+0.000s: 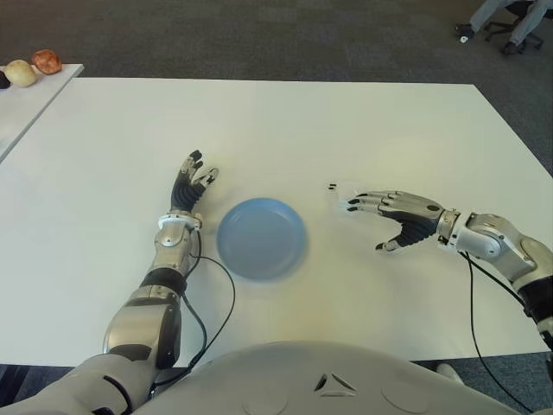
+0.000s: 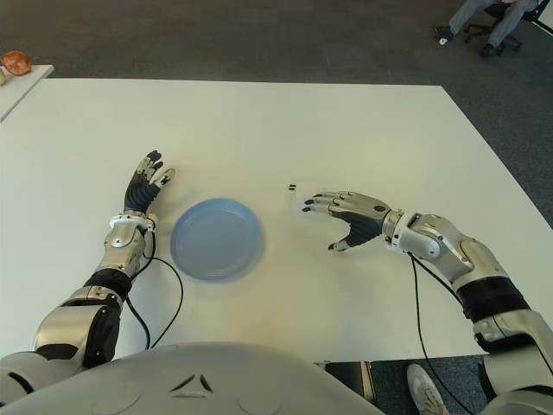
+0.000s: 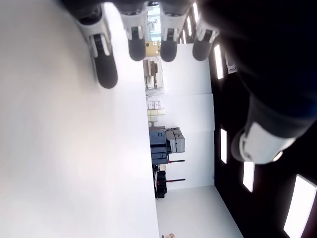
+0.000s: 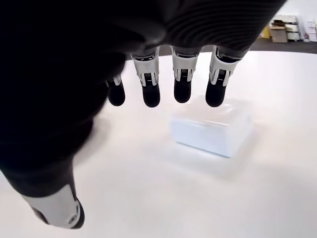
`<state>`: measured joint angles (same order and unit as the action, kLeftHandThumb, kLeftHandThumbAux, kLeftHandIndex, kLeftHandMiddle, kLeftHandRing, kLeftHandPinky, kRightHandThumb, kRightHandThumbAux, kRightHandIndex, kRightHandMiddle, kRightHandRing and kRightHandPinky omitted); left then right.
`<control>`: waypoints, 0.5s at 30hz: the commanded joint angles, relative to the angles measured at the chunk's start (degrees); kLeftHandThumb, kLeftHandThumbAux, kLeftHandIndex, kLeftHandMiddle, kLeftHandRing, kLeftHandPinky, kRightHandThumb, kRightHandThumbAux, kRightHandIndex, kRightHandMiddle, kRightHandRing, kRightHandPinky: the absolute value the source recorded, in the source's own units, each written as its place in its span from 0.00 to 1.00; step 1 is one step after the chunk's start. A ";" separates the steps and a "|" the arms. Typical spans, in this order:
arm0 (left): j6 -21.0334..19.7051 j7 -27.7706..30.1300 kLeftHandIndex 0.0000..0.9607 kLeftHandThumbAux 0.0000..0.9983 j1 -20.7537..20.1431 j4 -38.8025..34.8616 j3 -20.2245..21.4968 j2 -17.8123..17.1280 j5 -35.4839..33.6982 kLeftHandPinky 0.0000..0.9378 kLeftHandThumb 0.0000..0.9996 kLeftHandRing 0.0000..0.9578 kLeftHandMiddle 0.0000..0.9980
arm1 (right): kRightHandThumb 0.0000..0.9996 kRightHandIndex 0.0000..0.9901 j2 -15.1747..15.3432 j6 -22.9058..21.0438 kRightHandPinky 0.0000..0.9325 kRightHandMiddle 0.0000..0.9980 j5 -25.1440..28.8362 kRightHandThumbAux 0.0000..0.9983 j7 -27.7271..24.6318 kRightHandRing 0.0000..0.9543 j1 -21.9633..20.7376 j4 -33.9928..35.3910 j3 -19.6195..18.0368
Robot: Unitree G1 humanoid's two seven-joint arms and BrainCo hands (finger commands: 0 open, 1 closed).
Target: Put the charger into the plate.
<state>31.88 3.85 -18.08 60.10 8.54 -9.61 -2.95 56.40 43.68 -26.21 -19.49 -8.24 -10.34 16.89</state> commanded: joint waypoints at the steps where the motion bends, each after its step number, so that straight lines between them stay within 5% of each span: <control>1: -5.72 0.98 0.00 0.67 3.95 4.73 -0.04 0.65 0.05 0.04 0.00 0.02 0.03 | 0.00 0.00 0.01 0.38 0.00 0.04 0.14 0.74 -1.11 0.01 0.88 1.00 -1.77; 15: -5.14 0.82 0.00 0.66 3.99 4.84 -0.34 1.15 0.25 0.04 0.00 0.01 0.03 | 0.00 0.00 -2.83 5.15 0.00 0.05 -3.18 0.70 3.89 0.03 -0.39 0.04 -5.61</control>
<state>31.89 3.87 -18.43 60.50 8.45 -9.61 -2.92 54.99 46.93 -27.44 -18.33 -7.94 -9.79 12.56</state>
